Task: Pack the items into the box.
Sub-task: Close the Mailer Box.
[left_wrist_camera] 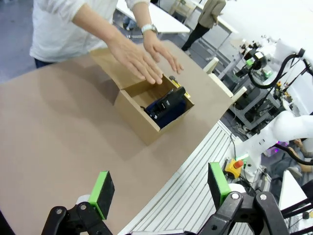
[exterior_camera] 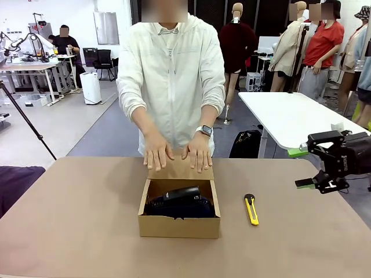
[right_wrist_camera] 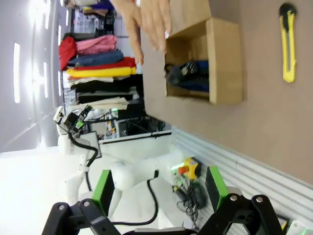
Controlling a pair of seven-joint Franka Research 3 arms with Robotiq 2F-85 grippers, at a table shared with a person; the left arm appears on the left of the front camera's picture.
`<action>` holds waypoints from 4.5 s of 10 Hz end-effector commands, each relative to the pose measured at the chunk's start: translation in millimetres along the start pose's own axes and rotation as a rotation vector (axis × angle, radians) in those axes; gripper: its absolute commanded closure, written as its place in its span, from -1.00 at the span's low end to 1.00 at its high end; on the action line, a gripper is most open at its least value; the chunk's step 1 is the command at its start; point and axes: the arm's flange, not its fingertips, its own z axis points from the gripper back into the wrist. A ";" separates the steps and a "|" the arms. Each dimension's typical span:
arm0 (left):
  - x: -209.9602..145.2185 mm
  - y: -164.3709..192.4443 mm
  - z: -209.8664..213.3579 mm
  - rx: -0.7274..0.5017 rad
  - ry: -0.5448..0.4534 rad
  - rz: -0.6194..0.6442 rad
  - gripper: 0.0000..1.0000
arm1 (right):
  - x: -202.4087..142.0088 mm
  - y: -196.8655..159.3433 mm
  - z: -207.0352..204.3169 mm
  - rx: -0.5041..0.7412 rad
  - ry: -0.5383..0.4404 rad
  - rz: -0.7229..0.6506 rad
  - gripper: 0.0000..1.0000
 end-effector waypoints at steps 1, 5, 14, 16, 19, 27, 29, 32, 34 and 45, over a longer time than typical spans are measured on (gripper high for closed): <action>7.5 46.4 -75.0 -0.096 0.067 0.021 -1.00 | 37.7 -11.2 -51.1 -0.033 -0.044 0.076 -1.00; -21.0 92.2 -235.2 -0.235 0.113 0.044 -1.00 | 94.1 -38.3 -151.5 -0.039 -0.044 0.112 -1.00; 14.0 145.1 -314.4 -0.315 0.070 0.193 -1.00 | 148.2 -51.6 -190.6 -0.022 -0.018 0.022 -1.00; 59.3 205.5 -344.0 -0.295 0.073 0.275 -1.00 | 168.6 -59.5 -203.3 -0.032 0.026 -0.021 -1.00; 78.7 248.6 -407.6 -0.343 0.127 0.409 -1.00 | 197.2 -78.1 -220.7 -0.017 -0.011 -0.085 -1.00; 76.5 237.7 -493.1 -0.541 -0.045 0.380 -1.00 | 252.4 -102.5 -263.7 0.221 -0.048 0.027 -1.00; 77.1 236.3 -492.2 -0.571 -0.070 0.321 -1.00 | 262.3 -103.8 -269.5 0.257 -0.050 0.044 -1.00; 77.5 233.9 -489.5 -0.578 -0.086 0.315 -0.61 | 260.1 -104.0 -267.9 0.287 -0.041 0.072 -0.64; 77.2 231.9 -488.2 -0.582 -0.074 0.317 0.16 | 258.7 -101.8 -265.3 0.304 -0.039 0.086 0.11; 62.1 157.4 -414.7 -0.654 -0.225 -0.001 0.28 | 180.0 -49.7 -220.0 0.436 0.064 0.425 0.11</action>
